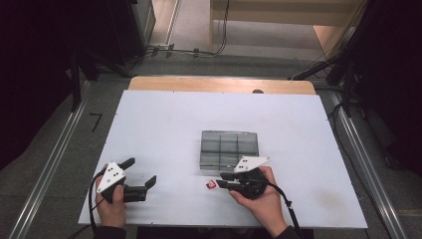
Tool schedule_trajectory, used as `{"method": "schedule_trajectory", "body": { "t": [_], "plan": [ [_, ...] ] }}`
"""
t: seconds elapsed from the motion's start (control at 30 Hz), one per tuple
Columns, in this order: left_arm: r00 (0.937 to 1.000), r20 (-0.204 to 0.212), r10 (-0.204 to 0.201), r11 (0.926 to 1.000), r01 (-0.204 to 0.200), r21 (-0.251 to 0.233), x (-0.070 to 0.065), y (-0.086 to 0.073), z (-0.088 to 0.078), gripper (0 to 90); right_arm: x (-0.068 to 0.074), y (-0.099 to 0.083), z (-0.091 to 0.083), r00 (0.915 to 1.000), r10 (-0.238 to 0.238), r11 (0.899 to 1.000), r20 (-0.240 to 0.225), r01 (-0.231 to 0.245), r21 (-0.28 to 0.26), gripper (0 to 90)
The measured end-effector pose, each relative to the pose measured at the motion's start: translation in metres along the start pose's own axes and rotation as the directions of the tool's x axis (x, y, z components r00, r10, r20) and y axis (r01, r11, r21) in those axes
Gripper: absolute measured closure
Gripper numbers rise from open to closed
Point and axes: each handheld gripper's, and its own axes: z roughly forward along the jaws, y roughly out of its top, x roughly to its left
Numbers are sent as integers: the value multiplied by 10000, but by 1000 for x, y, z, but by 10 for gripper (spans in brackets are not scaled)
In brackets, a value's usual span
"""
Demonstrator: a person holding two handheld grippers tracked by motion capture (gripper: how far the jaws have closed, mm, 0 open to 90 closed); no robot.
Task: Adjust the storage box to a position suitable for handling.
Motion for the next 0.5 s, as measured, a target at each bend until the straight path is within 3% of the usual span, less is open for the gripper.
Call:
{"method": "schedule_trajectory", "body": {
  "t": [0.3,0.5],
  "plan": [
    [10000,16,-3,10000,3,-12,0,0,0,16,6,7,21,9999,-85,9995,-137,90,314,676],
    [10000,30,6,10000,-6,-9,0,0,0,16,6,8,33,10000,-8,9979,46,5,649,719]
  ]
}}
